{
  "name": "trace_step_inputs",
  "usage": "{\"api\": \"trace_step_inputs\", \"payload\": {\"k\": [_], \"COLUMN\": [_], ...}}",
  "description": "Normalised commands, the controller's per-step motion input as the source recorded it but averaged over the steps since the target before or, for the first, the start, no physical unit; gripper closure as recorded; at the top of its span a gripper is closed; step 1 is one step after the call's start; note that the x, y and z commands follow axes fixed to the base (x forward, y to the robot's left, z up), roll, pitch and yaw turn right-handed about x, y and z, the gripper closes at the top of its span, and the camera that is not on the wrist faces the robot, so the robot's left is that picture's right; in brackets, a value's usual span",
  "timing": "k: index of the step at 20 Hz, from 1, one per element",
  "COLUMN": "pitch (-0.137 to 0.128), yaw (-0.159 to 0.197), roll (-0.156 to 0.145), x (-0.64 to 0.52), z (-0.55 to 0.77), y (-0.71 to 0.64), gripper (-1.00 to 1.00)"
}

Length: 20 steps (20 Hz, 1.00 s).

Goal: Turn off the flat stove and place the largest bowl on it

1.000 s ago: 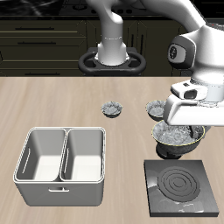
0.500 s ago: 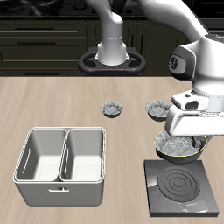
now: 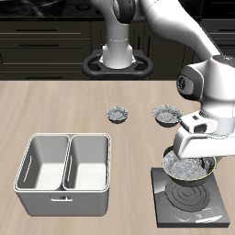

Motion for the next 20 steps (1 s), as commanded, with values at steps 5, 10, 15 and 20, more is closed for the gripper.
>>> {"api": "trace_step_inputs", "payload": {"k": [5, 10, 15, 20], "pitch": [0.039, 0.016, -0.003, -0.003], "yaw": [0.000, 0.005, -0.014, 0.004], "roll": [-0.003, 0.006, -0.009, 0.002], "x": [0.07, 0.01, 0.02, -0.01], "z": [-0.25, -0.07, 0.04, 0.02], "y": [0.03, 0.01, -0.11, 0.01], "gripper": [1.00, -1.00, -1.00, -1.00]}}
